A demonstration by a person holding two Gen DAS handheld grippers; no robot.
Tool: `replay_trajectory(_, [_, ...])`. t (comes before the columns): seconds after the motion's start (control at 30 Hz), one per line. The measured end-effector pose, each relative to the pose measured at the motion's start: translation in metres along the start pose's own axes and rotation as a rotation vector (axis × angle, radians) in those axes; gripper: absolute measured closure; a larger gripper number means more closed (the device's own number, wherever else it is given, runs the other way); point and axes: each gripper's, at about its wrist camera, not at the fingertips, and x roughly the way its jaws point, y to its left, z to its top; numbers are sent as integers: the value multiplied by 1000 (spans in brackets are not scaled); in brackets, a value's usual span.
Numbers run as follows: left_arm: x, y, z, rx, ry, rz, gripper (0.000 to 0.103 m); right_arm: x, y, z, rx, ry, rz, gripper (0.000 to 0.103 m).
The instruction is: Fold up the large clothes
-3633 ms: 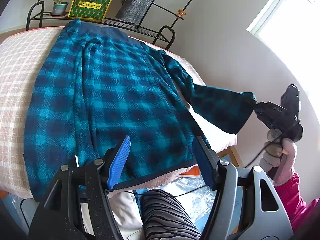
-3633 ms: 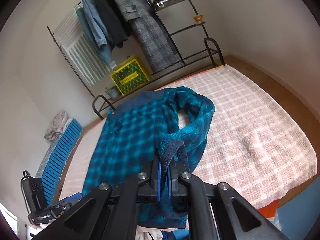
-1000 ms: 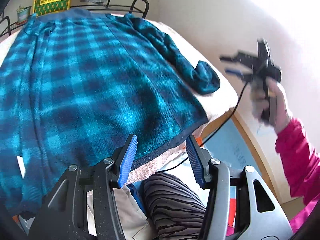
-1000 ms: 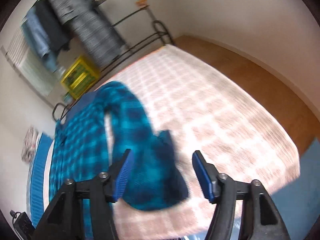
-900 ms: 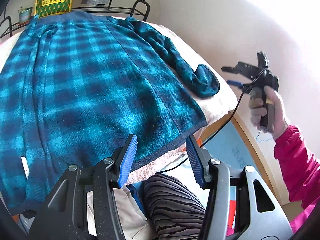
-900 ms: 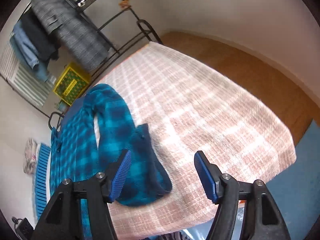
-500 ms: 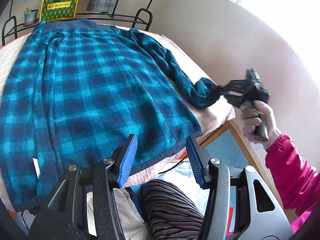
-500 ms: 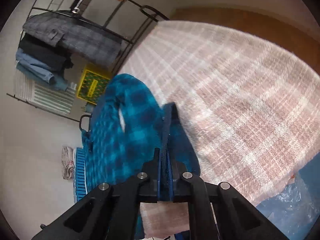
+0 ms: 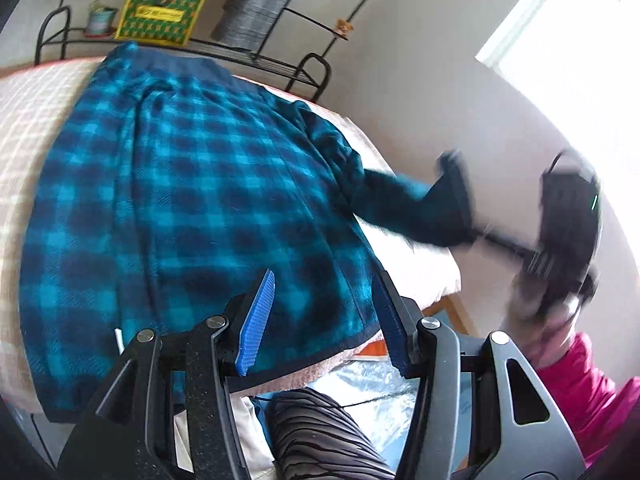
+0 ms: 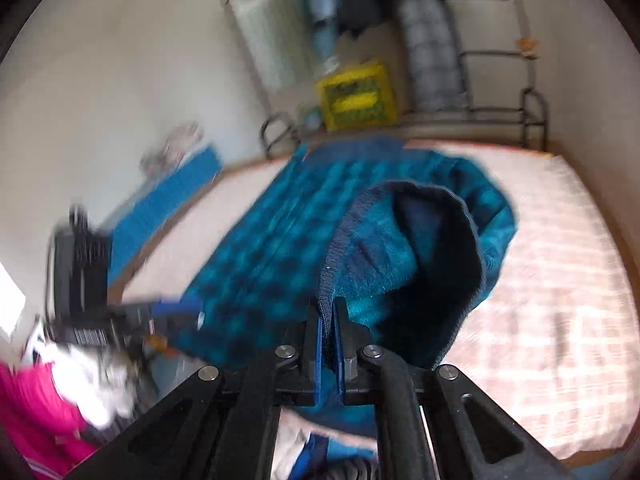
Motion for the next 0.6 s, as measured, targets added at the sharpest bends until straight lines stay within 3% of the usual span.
replay_trajectory(0.1, [0, 2, 4, -11, 11, -14, 51, 35, 17, -24, -29, 121, 38, 90])
replay_trajectory(0.17, [7, -4, 9, 6, 28, -30, 51, 40, 18, -38, -10, 158, 84, 76])
replay_trajectory(0.33, [38, -33, 23, 95, 74, -62, 43, 10, 5, -43, 34, 112, 141, 71])
replay_trajectory(0.47, [66, -59, 29, 145, 121, -92, 42, -19, -50, -36, 160, 50, 94, 64])
replay_trajectory(0.6, [88, -91, 23, 290, 161, -54, 40, -23, -123, -22, 343, -2, 41, 59])
